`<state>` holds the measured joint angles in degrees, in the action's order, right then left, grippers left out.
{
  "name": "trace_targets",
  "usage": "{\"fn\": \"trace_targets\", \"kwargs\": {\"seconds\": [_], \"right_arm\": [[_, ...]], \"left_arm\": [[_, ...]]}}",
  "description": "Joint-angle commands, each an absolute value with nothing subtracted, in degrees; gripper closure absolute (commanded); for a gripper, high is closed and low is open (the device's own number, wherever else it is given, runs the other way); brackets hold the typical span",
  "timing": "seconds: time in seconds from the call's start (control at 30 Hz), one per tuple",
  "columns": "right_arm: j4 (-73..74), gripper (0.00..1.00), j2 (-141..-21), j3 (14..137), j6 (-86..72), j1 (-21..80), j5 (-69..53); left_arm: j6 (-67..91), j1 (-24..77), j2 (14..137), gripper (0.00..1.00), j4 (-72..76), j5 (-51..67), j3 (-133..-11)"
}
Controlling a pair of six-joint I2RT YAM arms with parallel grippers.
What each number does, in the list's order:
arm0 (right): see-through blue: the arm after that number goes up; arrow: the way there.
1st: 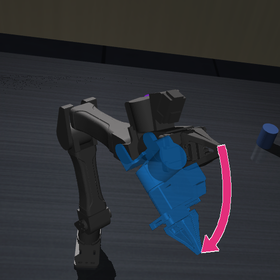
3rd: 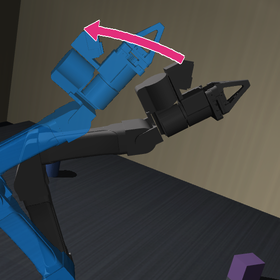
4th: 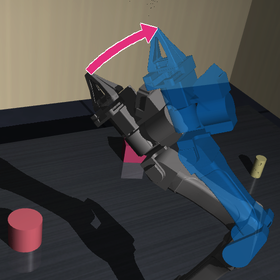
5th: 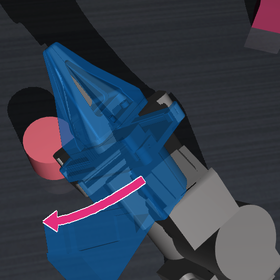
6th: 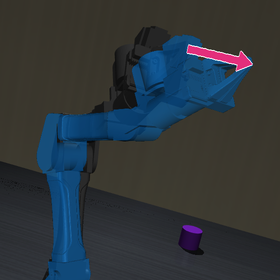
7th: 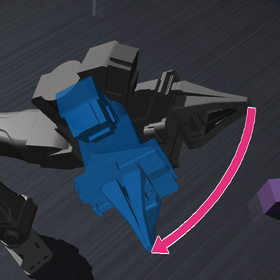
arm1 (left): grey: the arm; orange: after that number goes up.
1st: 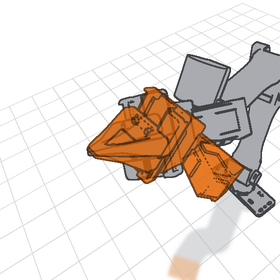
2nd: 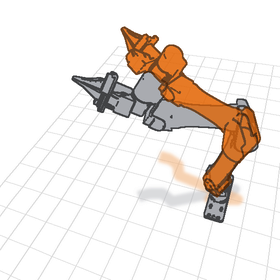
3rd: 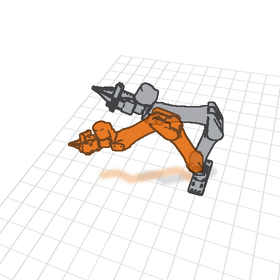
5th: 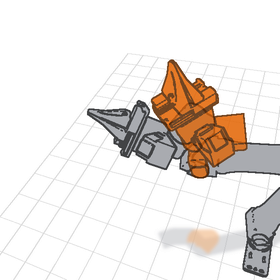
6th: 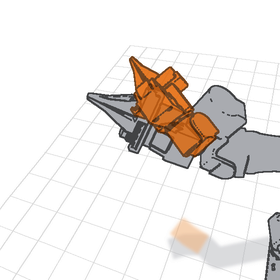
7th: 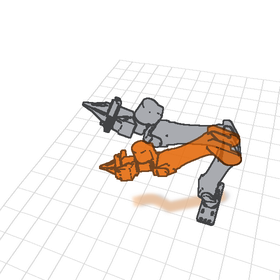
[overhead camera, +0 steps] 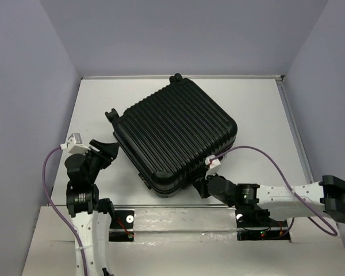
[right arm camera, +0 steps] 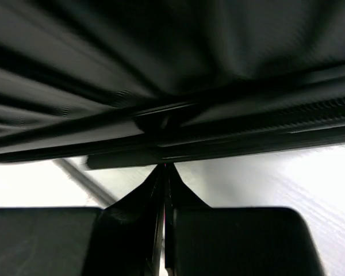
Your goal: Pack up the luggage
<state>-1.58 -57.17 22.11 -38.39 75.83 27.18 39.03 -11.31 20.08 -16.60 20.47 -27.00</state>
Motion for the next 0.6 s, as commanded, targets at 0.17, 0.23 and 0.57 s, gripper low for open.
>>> {"fn": "trace_targets", "kwargs": {"seconds": [0.17, 0.23, 0.57], "right_arm": [[-58.24, 0.93, -70.38, 14.49, -25.95, 76.2, 49.91], [-69.39, 0.93, -76.42, 17.56, -18.34, 76.2, 50.97], [-67.42, 0.93, -80.16, 26.98, -20.57, 61.79, 36.92]], "left_arm": [[44.3, -11.07, 16.52, 0.37, -15.91, 22.24, -23.99], [44.74, -11.07, 16.17, 0.37, -15.3, 21.54, -23.91], [45.09, -11.07, 16.26, 0.35, -10.9, 20.74, -22.41]]}}
